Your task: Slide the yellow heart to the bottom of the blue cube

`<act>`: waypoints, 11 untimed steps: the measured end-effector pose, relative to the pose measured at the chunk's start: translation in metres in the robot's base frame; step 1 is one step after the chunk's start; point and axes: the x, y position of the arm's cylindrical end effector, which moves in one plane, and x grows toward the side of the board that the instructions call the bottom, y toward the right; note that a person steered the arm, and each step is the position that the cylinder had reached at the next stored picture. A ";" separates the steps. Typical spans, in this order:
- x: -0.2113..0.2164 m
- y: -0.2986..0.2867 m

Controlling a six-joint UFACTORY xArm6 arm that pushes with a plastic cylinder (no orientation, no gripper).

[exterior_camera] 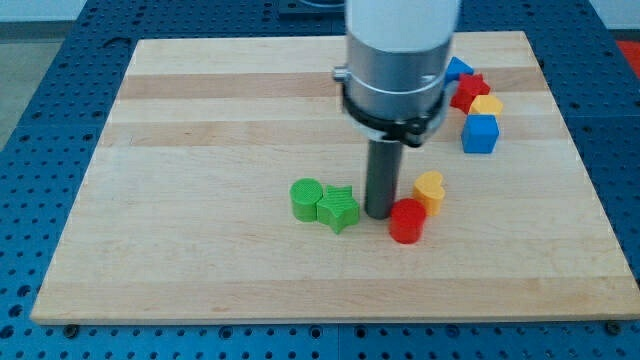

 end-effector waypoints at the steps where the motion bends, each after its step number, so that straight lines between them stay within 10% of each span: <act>1: -0.001 0.042; 11: -0.040 0.111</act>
